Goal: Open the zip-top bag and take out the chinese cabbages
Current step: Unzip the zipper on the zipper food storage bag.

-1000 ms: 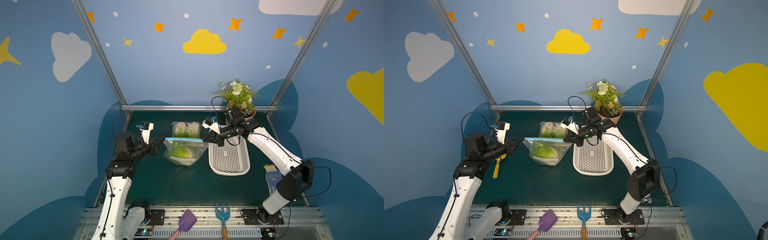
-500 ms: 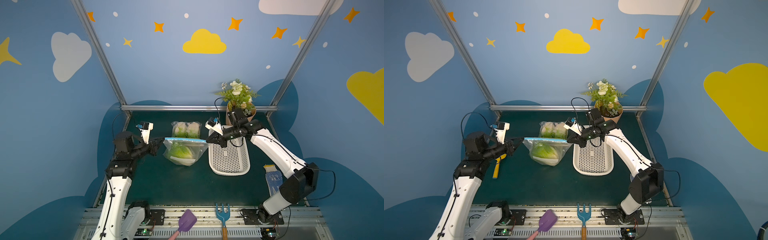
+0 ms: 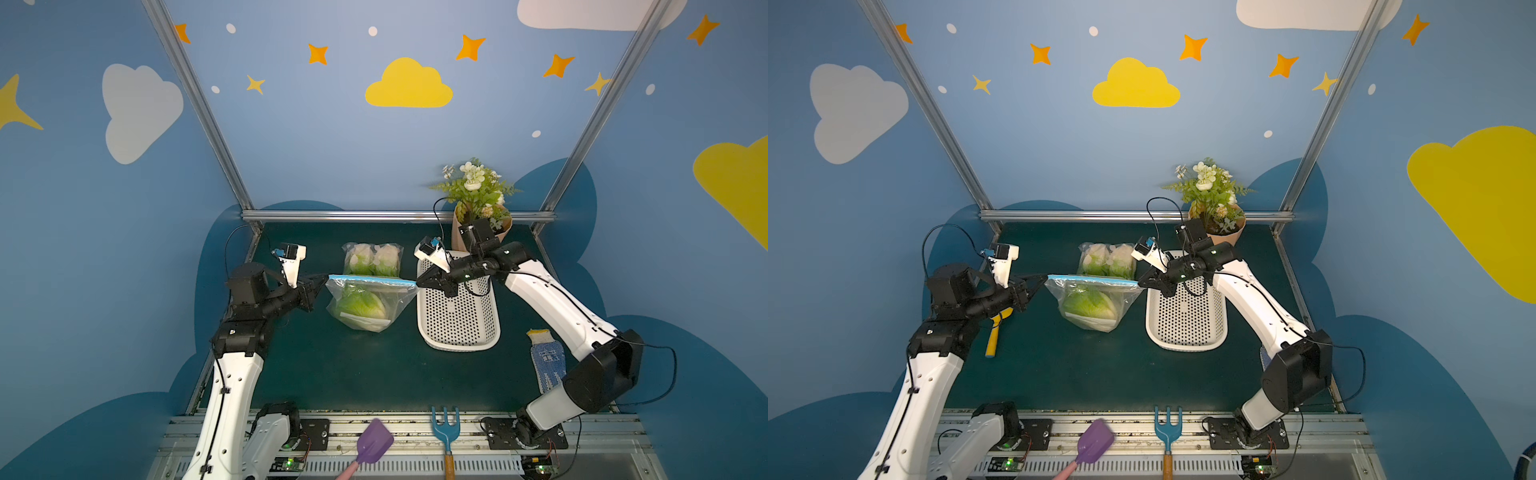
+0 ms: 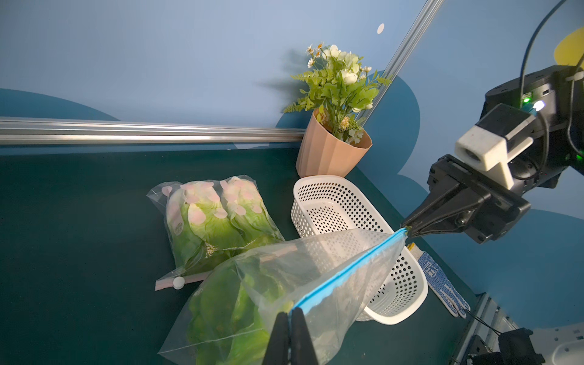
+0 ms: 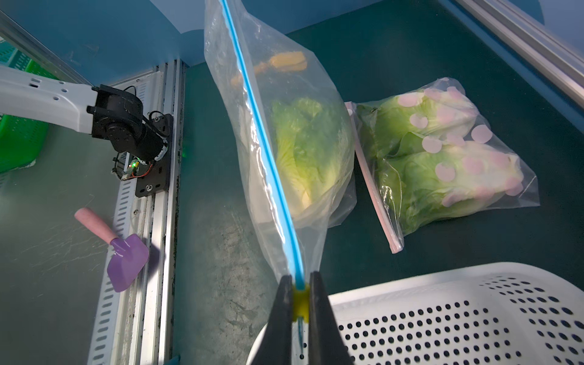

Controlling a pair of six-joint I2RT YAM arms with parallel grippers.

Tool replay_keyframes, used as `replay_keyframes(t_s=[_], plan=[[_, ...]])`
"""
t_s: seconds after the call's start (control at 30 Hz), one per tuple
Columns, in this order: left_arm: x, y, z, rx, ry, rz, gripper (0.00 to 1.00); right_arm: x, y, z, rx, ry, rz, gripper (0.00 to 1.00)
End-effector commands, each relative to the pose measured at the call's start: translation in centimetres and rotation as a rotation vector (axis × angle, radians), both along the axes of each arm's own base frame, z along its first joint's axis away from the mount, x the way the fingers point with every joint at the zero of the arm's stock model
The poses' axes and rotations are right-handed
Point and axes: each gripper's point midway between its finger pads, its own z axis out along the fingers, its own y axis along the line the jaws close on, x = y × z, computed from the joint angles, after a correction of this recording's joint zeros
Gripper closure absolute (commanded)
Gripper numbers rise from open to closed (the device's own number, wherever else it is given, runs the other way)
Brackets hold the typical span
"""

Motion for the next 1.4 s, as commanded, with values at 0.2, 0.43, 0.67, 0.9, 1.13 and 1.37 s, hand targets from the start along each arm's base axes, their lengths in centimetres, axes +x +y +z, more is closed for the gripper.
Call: replay_keyframes(t_s=[0.2, 0.43, 0.67, 0.9, 1.13, 1.37], plan=[[0.5, 0.6, 0.4, -0.002, -0.014, 0.021, 0.95, 0.1, -2.2, -0.6, -0.033, 0.017, -0.083, 1.0], [0.2, -0.8, 0.9, -0.056, -0.019, -0.051, 0.95, -0.5, -0.7, 0.6, 0.067, 0.058, -0.05, 1.0], [-0.2, -2.7, 0.3, -0.058, 0.003, -0.117, 0.95, -0.4, 0.6, 1.4, 0.121, 0.042, -0.029, 1.0], [-0.8, -3.5, -0.1, -0.031, 0.017, -0.148, 0.94, 0.3, 1.6, 1.8, 0.136, 0.019, -0.021, 1.0], [-2.8, -5.2, 0.5, -0.05, 0.026, -0.244, 0.91, 2.3, 2.8, 2.6, 0.169, -0.052, -0.047, 1.0], [-5.5, -6.1, 1.2, -0.093, 0.005, -0.266, 0.9, 5.0, 4.7, 4.1, 0.24, -0.118, -0.064, 1.0]])
